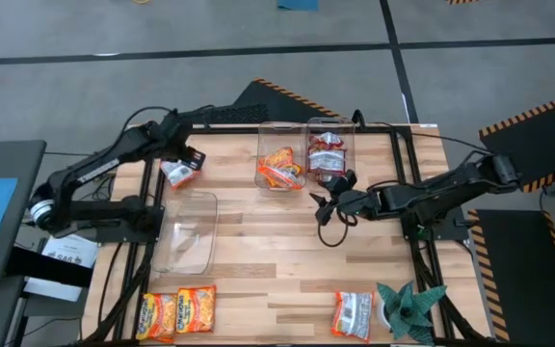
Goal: Sort Maruchan noodles
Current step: Put the orange noodle pack into the top left transparent bin
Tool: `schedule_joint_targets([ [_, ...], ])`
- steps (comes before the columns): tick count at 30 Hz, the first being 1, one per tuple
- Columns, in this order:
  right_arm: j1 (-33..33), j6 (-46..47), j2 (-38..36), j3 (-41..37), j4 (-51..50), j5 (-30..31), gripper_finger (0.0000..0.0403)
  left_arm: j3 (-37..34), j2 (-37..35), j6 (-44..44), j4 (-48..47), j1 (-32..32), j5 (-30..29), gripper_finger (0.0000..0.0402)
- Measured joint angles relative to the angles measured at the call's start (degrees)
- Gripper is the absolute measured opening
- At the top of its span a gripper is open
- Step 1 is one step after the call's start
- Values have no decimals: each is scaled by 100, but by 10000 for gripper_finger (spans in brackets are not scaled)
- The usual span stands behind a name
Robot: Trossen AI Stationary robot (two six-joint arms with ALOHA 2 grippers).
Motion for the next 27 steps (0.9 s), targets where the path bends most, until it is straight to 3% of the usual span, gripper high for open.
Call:
schedule_joint_targets([
  [6, -3, 6, -77, 2, 44, -133, 234, -29, 588, -4, 417, 255, 90, 184],
  [9, 35, 8, -72, 2, 22, -139, 234, -180, 893, -53, 665, 351, 336, 188],
  [15, 35, 9, -72, 2, 13, -272, 234, -423, 1422, -179, 795, 609, 238, 188],
  [27, 33, 37, -69, 2, 8, -281, 234, -1302, 1532, -349, 2078, 1101, 272, 188],
])
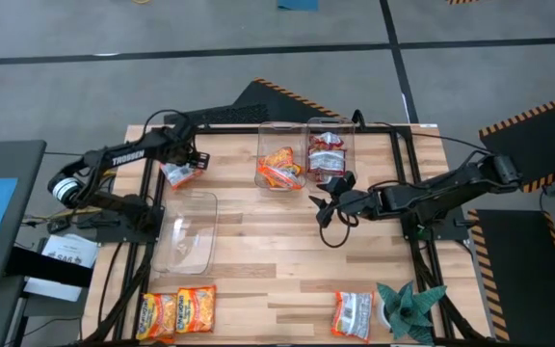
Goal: Sort Maruchan noodles
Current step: Put the orange noodle pack into the top left transparent bin
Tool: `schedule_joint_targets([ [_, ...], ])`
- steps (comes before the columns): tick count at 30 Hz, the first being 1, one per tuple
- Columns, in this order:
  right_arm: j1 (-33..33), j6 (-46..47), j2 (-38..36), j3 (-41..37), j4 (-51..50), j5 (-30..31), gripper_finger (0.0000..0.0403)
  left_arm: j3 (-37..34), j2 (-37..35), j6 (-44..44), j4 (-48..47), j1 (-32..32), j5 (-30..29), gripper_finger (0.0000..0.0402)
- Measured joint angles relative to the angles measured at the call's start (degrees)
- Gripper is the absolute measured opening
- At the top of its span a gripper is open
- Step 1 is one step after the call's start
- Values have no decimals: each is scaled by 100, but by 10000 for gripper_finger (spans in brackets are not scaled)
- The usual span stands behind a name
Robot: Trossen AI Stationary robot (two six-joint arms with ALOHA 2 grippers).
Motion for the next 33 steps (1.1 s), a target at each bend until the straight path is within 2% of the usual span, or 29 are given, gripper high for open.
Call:
schedule_joint_targets([
  [6, -5, 74, 0, 0, -2, 0, 234, -189, 0, 99, 205, -3, -10, 186],
  [9, -3, 76, 0, 0, -4, 0, 234, -189, 0, 124, 206, -3, -96, 169],
  [12, -3, 76, 0, 0, -4, 0, 234, -189, 12, 194, 210, -3, -248, 118],
  [15, -4, 76, 0, 0, -4, 0, 234, -193, 65, 373, 225, -4, -330, 32],
  [17, -3, 76, 0, 0, -9, 0, 234, -194, 110, 470, 305, -26, -378, 12],
  [25, -3, 74, 2, 0, -28, 0, 234, 72, -118, 869, 337, -242, -425, 0],
  [33, -3, 107, 2, 0, -26, 1, 234, 445, -320, 1446, -499, -342, -507, 12],
])
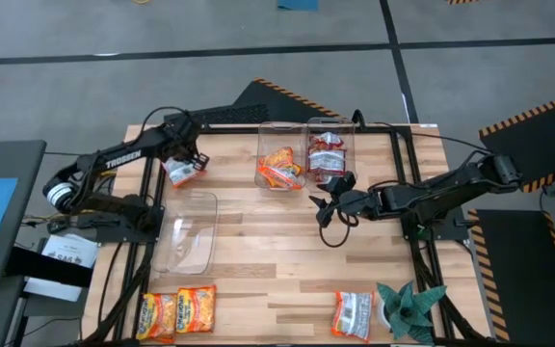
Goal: Sort Maruchan noodles
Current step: Put the orange noodle pack into the top left transparent bin
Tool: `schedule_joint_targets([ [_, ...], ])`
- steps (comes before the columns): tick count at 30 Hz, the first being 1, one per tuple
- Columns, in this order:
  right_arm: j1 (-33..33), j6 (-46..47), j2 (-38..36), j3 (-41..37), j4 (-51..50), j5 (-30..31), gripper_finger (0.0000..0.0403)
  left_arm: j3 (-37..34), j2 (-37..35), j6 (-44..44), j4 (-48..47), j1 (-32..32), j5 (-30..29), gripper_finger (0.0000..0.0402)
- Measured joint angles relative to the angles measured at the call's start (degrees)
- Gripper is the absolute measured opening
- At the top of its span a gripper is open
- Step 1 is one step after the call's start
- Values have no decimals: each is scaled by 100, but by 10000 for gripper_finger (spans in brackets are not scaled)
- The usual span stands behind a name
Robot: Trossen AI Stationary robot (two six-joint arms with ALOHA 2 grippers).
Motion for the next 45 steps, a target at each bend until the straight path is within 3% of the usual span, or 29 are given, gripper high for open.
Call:
schedule_joint_targets([
  [16, 0, 10, 59, -2, -18, 1, 234, 11, 823, 450, 498, 505, 647, 247],
  [21, 0, 11, 148, -10, -5, 1, 234, 57, 1156, 251, 544, 425, 785, 264],
  [27, -9, 10, 142, -1, 10, 2, 234, 55, 1546, -71, 443, 275, 397, 265],
  [30, -9, 10, 142, 0, 0, 1, 234, 55, 1755, -211, 388, 36, -202, 255],
  [33, -9, 10, 142, 0, -2, 1, 234, 55, 2007, -265, 332, -152, -750, 212],
  [38, -9, 10, 142, 0, 0, 1, 234, 42, 2208, -143, 197, -327, -1049, 40],
  [39, -9, 10, 142, 0, -2, 3, 234, 42, 2206, -138, 203, -336, -1051, 23],
  [45, -9, 10, 142, 0, -5, 3, 234, 196, 1961, -13, 1, -518, -733, 4],
])
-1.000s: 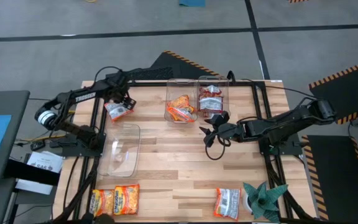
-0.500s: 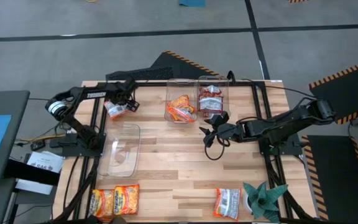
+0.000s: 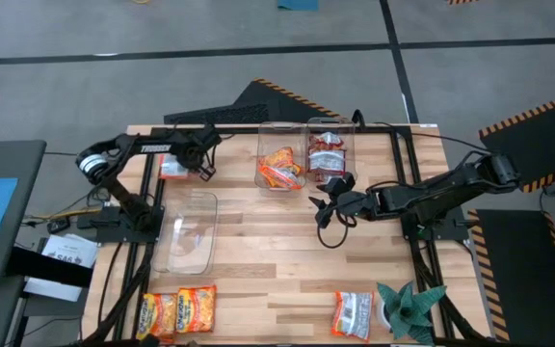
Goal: Sort Maruchan noodles
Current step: Put the orange noodle pack into the top left transparent bin
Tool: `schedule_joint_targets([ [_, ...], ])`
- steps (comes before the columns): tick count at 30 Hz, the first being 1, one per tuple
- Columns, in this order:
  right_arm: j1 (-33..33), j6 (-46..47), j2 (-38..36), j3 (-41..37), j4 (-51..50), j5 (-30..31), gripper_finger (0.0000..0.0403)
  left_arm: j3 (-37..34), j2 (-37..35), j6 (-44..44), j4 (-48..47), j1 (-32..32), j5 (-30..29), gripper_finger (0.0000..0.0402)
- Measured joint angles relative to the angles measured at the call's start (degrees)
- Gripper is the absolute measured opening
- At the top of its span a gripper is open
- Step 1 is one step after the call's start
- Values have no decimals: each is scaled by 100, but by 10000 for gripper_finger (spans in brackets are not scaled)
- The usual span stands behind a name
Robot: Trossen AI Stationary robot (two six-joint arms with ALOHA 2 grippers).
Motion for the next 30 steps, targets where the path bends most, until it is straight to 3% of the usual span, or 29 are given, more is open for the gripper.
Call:
schedule_joint_targets([
  [4, 0, 0, 0, 0, -1, 0, 234, 141, -485, 29, 44, -151, 395, 1],
  [10, 0, 0, -2, 0, 1, 0, 234, 346, -1286, 31, 110, -362, 436, 0],
  [16, 0, 0, -2, 0, 3, 0, 234, 405, -1885, 26, 855, -561, 884, 0],
  [21, 0, 0, -2, 0, 18, 4, 234, 416, -1987, 22, 1847, -922, 1323, 0],
  [30, 0, 0, -2, -1, 57, 11, 234, 416, -1892, 398, 3297, -1536, 1378, 0],
])
